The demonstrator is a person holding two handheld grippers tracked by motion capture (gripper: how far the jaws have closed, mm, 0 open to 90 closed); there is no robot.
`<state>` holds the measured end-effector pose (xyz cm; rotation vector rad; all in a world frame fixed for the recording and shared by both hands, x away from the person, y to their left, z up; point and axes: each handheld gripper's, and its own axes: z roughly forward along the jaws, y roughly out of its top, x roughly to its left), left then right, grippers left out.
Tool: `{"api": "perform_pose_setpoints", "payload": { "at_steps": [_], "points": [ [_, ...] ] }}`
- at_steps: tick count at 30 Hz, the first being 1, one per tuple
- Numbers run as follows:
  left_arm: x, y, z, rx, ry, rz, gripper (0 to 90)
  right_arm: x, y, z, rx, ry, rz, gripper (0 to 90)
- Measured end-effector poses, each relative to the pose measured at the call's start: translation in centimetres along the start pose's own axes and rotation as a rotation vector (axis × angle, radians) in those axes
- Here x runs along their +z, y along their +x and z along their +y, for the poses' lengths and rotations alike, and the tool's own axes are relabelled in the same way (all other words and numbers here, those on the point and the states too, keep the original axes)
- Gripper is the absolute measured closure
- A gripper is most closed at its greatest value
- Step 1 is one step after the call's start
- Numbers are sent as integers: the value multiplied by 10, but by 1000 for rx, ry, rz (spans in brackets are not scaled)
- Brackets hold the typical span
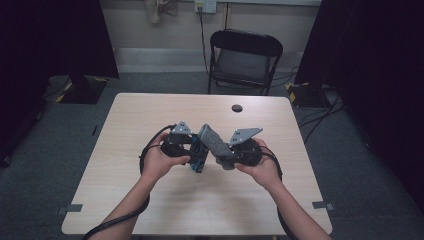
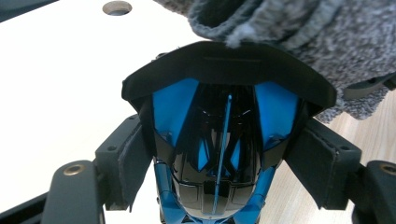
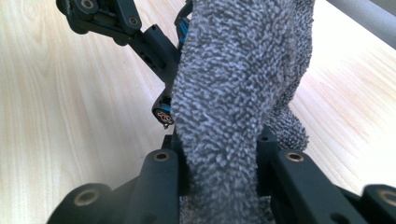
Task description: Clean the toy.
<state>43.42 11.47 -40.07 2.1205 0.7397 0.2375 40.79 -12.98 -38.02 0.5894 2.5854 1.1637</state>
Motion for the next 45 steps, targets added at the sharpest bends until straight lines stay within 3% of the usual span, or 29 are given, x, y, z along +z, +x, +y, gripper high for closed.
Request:
{"api": "perform_pose_setpoints", "payload": {
  "at_steps": [5,10,12,17,21,26,32,39,45],
  "points": [
    [-1,-2,2,4,-8,-5,254,-5,-3,-2,23,-13,8,707],
    [-3,-7,4,17,-11,-28,253,-9,-12,-4,65,-16,-33,705],
    [-3,-12,5,23,-14,-51,254,-13,-23,-2,96,-9,-76,705],
    [1,-20,7,36,-7,-75,253,-13,-30,5,105,-7,-89,704],
    [7,-25,8,45,3,-84,253,-10,-28,15,93,-22,-63,704],
    [8,-18,7,27,6,-61,253,-11,-20,22,37,-16,-30,704],
    [6,-11,6,15,-2,-44,253,-10,-14,21,14,-13,0,704],
    [6,-7,4,-4,-8,-33,253,-9,-11,16,15,-14,16,704],
    [-1,-3,4,-11,-20,-21,253,-7,-8,1,35,-15,36,704]
  ]
}}
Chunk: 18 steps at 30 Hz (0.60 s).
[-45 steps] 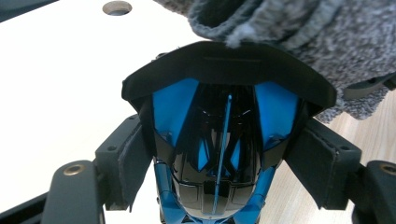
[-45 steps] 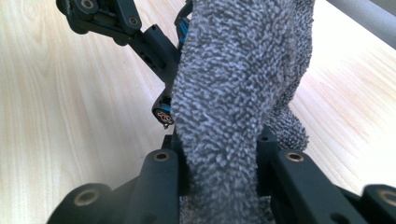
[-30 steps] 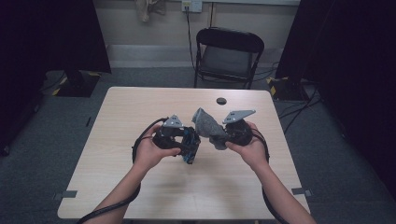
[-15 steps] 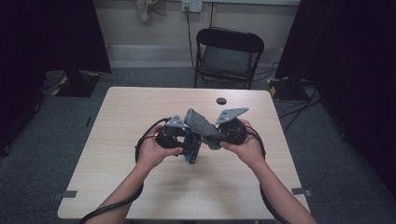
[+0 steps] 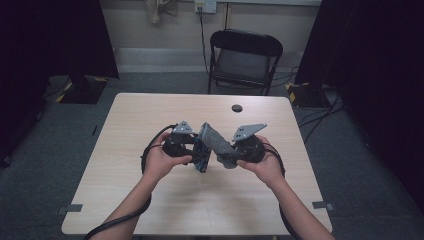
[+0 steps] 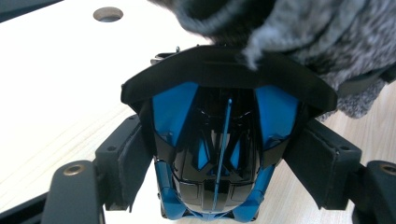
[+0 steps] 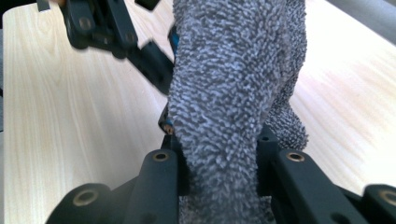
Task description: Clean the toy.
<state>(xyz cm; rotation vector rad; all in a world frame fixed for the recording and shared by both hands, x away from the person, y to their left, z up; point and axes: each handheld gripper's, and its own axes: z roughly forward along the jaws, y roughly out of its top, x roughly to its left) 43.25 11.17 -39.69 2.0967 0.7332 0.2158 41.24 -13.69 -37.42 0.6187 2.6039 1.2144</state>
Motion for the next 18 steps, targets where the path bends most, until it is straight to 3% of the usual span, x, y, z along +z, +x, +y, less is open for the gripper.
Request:
{"api": "perform_pose_setpoints", "payload": {
  "at_steps": [6,7,9,12,18],
  "points": [
    [-5,2,2,0,-9,0,253,2,-2,-12,27,7,5,703],
    [-6,1,2,-1,-4,-5,253,-1,-6,-15,61,-13,-6,703],
    [-6,-1,1,-3,-8,-18,253,-2,-8,-15,69,-18,-15,703],
    [-6,-6,1,5,-14,-37,253,-9,-20,-13,113,-34,-77,703],
    [0,-17,6,21,-15,-82,253,-10,-29,-3,128,-35,-112,701]
  ]
}}
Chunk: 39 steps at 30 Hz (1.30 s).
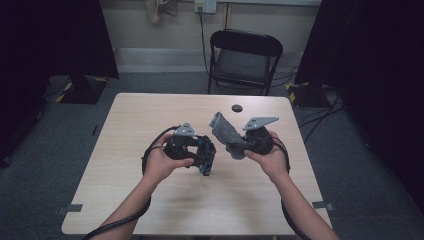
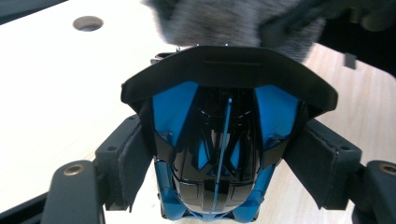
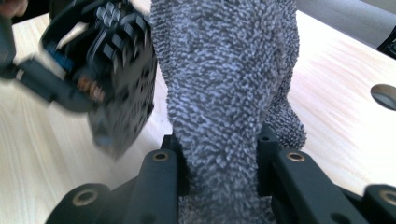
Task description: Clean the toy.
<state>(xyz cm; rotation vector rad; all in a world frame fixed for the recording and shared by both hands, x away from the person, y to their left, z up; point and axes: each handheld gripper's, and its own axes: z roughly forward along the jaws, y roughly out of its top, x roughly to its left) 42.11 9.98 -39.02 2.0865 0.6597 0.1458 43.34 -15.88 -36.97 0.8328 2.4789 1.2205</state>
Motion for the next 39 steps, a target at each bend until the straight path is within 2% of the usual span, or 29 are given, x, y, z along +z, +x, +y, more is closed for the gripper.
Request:
{"api": "perform_pose_setpoints", "payload": {
  "at_steps": [4,7,14,19,24,29,35,37,38,39],
  "points": [
    [7,-5,4,7,-4,-10,253,9,6,9,-34,19,18,701],
    [9,-2,5,3,9,-2,253,13,16,12,-89,34,43,697],
    [8,6,2,-6,33,25,253,9,17,14,-108,28,61,698],
    [6,12,0,-14,40,51,253,7,25,16,-144,32,69,698],
    [5,17,-2,-23,42,64,253,8,28,14,-148,23,81,698],
    [0,23,-4,-41,24,81,253,9,33,9,-149,28,101,698],
    [-6,23,-1,-35,11,85,253,8,33,3,-133,12,114,698],
    [-7,23,-1,-38,6,82,253,7,32,2,-131,10,113,698],
    [-8,24,-1,-39,5,79,253,4,28,-2,-108,-1,89,699],
    [-8,23,-1,-43,-1,72,253,4,28,-2,-108,-1,89,699]
  ]
}}
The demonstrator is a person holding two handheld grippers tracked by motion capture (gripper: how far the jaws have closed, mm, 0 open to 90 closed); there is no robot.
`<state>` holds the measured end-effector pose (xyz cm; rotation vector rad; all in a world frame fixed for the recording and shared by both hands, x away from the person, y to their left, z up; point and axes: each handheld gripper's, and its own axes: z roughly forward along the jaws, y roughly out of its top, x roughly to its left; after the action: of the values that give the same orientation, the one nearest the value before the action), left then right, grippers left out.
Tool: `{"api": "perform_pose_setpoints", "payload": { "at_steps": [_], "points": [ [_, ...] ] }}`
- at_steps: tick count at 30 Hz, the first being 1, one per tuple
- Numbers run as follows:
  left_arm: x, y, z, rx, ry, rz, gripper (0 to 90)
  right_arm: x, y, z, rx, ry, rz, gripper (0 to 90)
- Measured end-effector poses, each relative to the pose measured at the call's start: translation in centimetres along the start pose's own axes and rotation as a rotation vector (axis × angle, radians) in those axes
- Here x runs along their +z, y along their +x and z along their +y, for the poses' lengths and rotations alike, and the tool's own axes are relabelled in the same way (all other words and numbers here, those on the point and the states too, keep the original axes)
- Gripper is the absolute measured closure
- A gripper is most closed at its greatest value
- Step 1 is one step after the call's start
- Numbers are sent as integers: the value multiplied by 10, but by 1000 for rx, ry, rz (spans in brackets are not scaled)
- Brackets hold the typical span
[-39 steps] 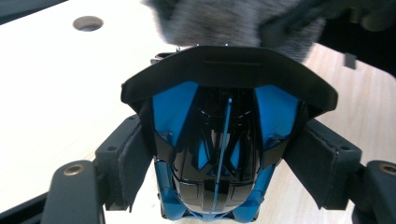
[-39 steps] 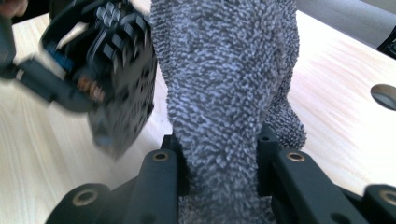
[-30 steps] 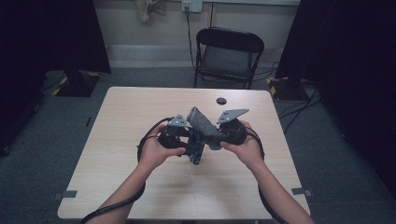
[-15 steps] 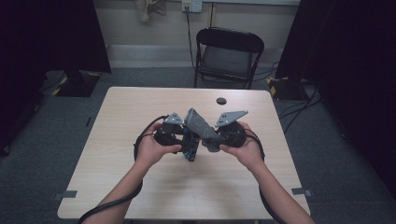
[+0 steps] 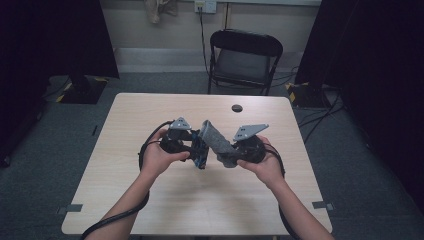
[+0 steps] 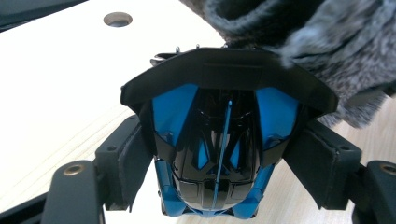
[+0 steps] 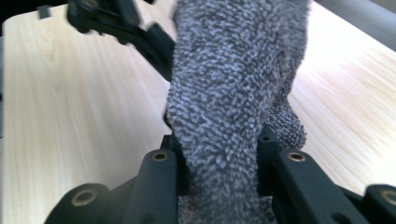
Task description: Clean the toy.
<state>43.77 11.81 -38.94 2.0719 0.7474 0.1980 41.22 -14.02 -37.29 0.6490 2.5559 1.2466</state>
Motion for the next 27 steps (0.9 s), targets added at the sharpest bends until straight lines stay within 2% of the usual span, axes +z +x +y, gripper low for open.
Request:
{"api": "perform_pose_setpoints", "payload": {
  "at_steps": [2,3,6,9,11,12,15,18,27],
  "points": [
    [-2,-1,0,2,-6,-4,253,-5,-7,-4,50,-25,-34,699],
    [-3,-2,0,5,-6,-9,253,-9,-15,-7,89,-46,-59,699],
    [-3,-8,3,11,-24,-34,253,-10,-21,-9,109,-37,-84,699],
    [-2,-11,7,27,-30,-40,253,-6,-21,-10,108,-25,-94,698],
    [0,-15,10,29,-35,-49,253,1,-15,-9,85,-13,-71,698],
    [0,-15,10,29,-35,-49,253,1,-15,-9,85,-13,-71,698],
    [2,-16,11,30,-37,-47,253,9,-6,-6,43,16,-58,697],
    [1,-16,11,28,-39,-43,253,14,-1,-7,30,34,-47,698],
    [-1,-16,12,30,-53,-38,253,33,10,-23,36,77,-13,697]
  ]
}}
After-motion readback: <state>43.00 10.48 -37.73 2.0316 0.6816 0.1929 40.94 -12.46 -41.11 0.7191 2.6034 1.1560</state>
